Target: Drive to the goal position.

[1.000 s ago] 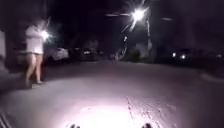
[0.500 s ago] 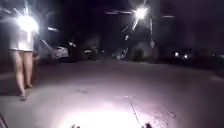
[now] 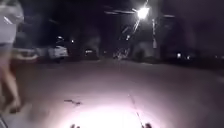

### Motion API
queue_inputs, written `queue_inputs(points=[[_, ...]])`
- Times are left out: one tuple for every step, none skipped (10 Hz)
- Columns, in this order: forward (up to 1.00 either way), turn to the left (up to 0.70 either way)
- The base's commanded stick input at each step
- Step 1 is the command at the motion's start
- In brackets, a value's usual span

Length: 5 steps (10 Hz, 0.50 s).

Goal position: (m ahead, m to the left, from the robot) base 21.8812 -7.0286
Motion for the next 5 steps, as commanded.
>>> queue_inputs(points=[[0.85, 0.0], [0.85, 0.0], [0.85, 0.0], [0.85, 0.0], [0.85, 0.0]])
